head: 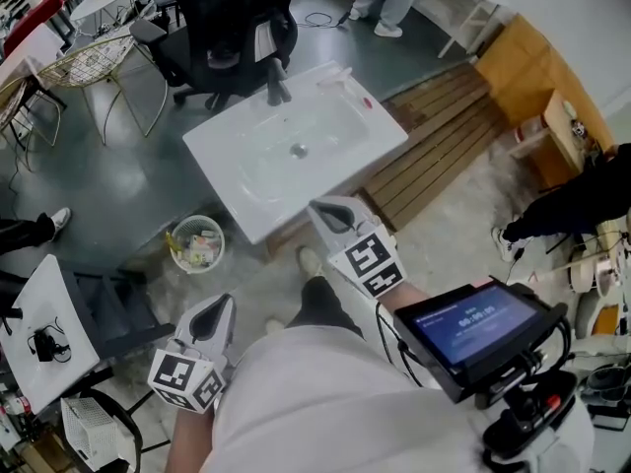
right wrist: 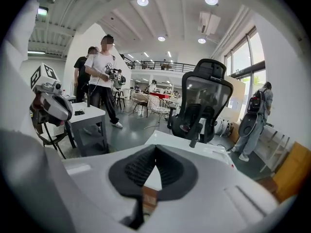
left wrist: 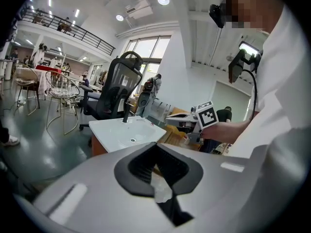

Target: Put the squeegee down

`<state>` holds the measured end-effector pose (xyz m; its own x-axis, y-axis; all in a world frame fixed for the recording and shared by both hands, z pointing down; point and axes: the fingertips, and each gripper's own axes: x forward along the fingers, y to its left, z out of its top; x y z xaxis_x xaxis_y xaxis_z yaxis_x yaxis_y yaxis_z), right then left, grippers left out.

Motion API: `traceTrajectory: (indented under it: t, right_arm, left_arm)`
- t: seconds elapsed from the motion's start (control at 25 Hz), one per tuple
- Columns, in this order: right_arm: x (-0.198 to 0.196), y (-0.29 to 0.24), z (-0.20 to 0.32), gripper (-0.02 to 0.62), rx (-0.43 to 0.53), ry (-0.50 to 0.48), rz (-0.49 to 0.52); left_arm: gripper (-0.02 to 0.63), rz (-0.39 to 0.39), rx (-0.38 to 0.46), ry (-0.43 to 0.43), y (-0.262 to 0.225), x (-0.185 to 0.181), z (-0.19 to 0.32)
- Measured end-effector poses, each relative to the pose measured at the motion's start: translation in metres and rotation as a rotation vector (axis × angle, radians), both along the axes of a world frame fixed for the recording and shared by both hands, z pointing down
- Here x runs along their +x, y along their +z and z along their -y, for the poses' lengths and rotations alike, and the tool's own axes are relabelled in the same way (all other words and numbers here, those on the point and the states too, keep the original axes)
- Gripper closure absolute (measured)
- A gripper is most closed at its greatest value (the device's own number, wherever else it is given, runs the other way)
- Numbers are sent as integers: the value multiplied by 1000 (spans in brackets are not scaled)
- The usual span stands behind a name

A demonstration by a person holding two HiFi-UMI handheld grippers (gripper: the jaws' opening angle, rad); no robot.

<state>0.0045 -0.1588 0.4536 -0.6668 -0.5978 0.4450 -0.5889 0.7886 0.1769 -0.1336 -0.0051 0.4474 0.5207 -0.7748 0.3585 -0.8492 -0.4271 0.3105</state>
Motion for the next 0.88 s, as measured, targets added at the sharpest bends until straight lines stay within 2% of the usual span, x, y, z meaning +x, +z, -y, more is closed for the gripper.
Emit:
traceTrajectory:
  t: [0.2,0.88]
  right_arm:
    - [-8,-3,11,594,1,-30,-3]
    - [-23,-10,1,594,50,-96,-30]
  left_arm:
    - [598,2,-7,-11,0,-1,14]
    - [598,-1,-13,-33,3,-5,9]
